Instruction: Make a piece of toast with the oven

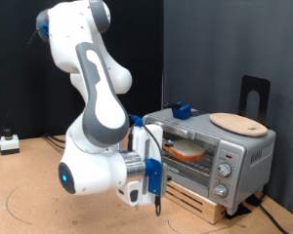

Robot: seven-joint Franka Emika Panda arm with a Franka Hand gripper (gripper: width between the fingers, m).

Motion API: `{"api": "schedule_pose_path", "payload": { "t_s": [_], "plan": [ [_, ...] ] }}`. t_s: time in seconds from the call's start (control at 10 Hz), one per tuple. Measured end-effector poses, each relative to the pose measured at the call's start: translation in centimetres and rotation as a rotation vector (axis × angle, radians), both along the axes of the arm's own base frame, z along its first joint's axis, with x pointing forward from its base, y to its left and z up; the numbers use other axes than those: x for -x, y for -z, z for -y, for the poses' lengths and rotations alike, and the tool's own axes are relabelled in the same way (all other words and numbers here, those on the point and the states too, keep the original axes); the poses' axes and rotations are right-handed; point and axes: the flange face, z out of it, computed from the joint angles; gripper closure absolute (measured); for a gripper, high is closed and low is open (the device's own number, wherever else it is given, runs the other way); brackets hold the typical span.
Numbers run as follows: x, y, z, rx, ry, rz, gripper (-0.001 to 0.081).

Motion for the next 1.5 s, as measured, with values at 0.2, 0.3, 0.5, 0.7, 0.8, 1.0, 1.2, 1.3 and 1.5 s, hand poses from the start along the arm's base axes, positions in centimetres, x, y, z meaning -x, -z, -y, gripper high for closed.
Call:
{"api": "schedule_pose_path", "payload": {
  "t_s": [0.2, 0.3, 0.5, 0.7, 0.8, 1.0, 1.2, 1.3, 1.5],
  "plan": [
    [-1.2, 1.6, -2.1, 0.008, -0.026, -0.006, -0.0004],
    [-1.7, 2.5, -3.2, 0.011, -0.042, -0.011, -0.0004],
    [-2.8, 4.5, -5.1, 0.025, -0.046, -0.010, -0.0004],
    [-4.1, 6.2, -6.2, 0.026, -0.034, -0.001, -0.0004],
    [-4.7, 6.7, -6.4, 0.019, -0.031, 0.003, -0.0004],
    [-5.7, 7.3, -6.3, 0.000, -0.031, 0.011, -0.0004],
    [-6.1, 7.3, -5.9, -0.003, -0.058, 0.022, -0.0004],
    [-6.1, 7.4, -5.6, 0.009, -0.067, 0.026, -0.0004],
    [-5.9, 7.9, -4.8, 0.036, -0.079, 0.024, -0.0004]
  ]
}}
